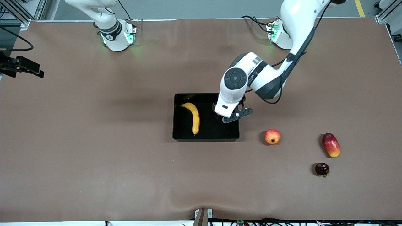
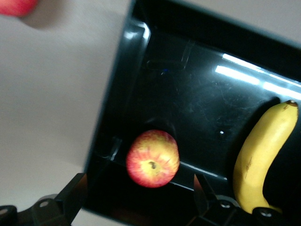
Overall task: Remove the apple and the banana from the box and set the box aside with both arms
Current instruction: 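Reach the left gripper into the black tray and grasp the red apple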
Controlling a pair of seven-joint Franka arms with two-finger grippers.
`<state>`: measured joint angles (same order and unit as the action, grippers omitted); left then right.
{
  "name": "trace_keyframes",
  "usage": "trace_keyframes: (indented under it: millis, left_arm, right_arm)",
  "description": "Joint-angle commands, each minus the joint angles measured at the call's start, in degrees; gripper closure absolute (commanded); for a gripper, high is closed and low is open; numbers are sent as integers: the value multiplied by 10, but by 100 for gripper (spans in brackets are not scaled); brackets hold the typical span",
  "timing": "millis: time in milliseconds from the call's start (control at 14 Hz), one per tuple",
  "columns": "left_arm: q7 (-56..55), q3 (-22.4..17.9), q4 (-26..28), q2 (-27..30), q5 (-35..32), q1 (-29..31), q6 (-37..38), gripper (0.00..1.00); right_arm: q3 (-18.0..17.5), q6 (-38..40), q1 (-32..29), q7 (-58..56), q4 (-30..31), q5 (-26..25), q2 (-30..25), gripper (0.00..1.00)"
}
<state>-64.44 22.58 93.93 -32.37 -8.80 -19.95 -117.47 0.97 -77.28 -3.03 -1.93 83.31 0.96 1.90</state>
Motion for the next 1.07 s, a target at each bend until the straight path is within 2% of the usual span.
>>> trace_keyframes:
  millis: [0,714,786,929,1000]
  left_arm:
    - [-31,-1,-9,-30,-27,-14,-21,0]
    - [-43,-3,-9,-89,-37,-23,-34,0]
    - [-43,-3,-9,-91,-38,-24,-34,18]
    - [-41,-3,-14,-89,-38,-24,-34,77]
    - [-40,-2,-16,-86,-37,-23,-34,100]
  right_arm:
    - [0,7,-2,3,-6,4,0,0]
    - [0,0,-2,-5,-6,4,2,0]
    - [0,-16,-1,-5,-10,2,4,0]
    - [-2,-88,6,-5,-10,4,12,0]
    - [-2,-100,9,-4,-10,4,17,0]
